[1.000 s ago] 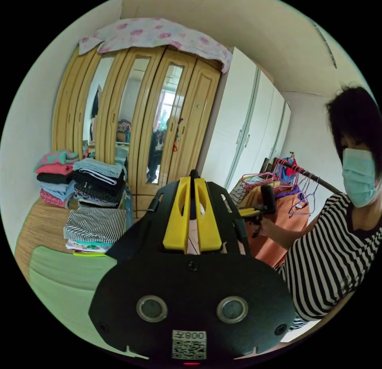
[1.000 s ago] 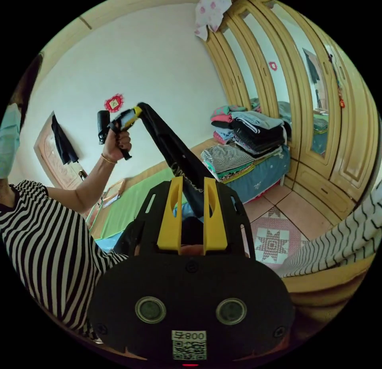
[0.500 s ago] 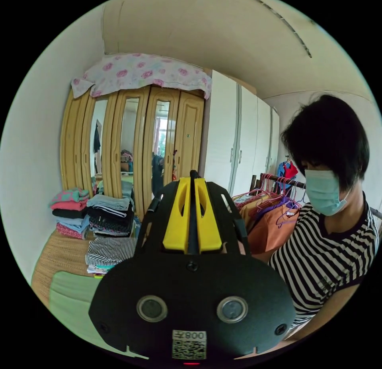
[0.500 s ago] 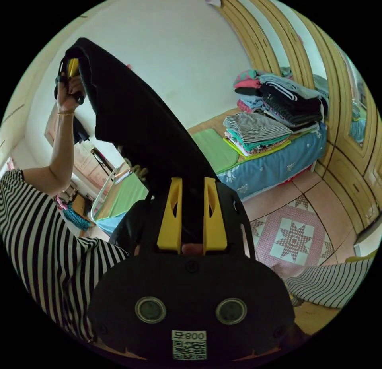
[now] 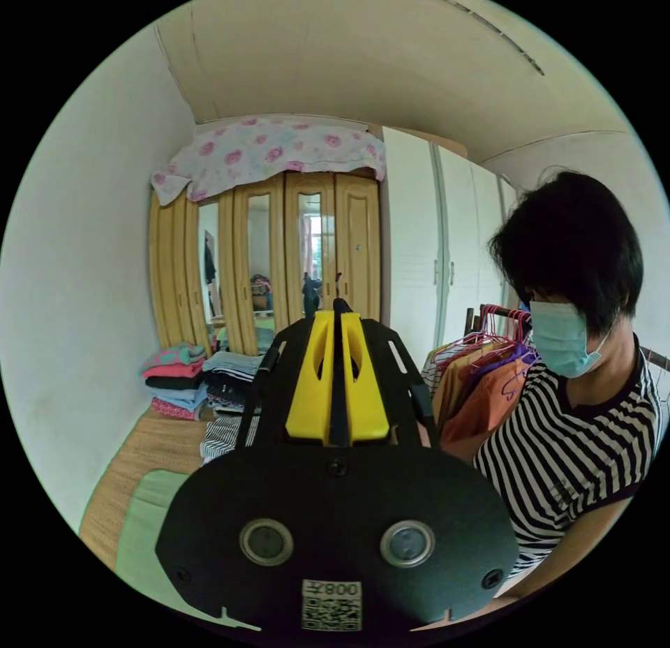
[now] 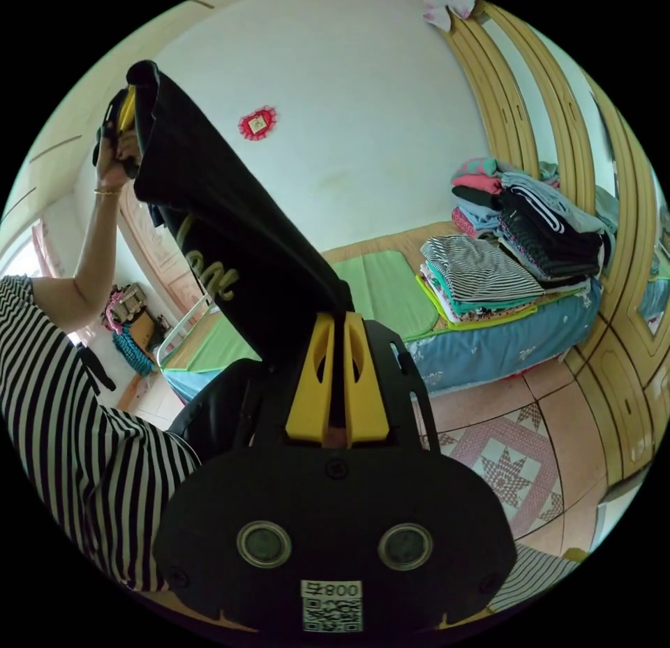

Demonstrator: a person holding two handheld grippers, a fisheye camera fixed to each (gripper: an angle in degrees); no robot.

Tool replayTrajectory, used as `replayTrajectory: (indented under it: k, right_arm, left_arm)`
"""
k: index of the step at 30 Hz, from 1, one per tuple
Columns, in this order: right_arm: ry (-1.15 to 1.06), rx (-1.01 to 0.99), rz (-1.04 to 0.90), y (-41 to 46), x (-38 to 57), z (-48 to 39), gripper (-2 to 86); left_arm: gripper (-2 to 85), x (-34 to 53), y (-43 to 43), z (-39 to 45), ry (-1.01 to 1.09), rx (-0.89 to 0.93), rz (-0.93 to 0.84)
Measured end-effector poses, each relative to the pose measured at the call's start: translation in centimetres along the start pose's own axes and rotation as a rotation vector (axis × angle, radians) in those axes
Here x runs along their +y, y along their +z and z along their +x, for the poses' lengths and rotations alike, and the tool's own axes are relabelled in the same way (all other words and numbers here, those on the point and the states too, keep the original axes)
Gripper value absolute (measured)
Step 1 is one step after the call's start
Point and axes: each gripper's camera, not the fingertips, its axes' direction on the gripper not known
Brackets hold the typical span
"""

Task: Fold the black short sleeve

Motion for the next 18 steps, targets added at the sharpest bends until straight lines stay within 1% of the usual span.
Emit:
replayTrajectory:
  k: [5,6,10,15,18]
  right_arm:
    - [-0.015,-0.046,0.104,-1.8,-3.2,-0.2,2.1]
    - [-0.023,-0.048,0.122,-2.1,-3.7,-0.5,2.0]
    - [-0.111,-0.039,0.234,-4.3,-7.2,-3.7,1.9]
    - [-0.267,0.026,0.330,-5.6,-11.4,-10.1,1.8]
    - [-0.353,0.054,0.416,-6.0,-13.5,-13.9,1.8]
  left_arm:
    - [1.4,3.7,-10.5,2.4,-0.114,-0.218,-0.005]
    - [1.4,4.2,-11.7,2.8,-0.128,-0.239,-0.005]
    - [1.4,6.9,-19.6,6.0,-0.198,-0.368,0.028]
    - [1.4,8.2,-27.8,10.9,-0.179,-0.487,0.122]
    - [1.4,8.0,-32.3,14.2,-0.124,-0.567,0.172]
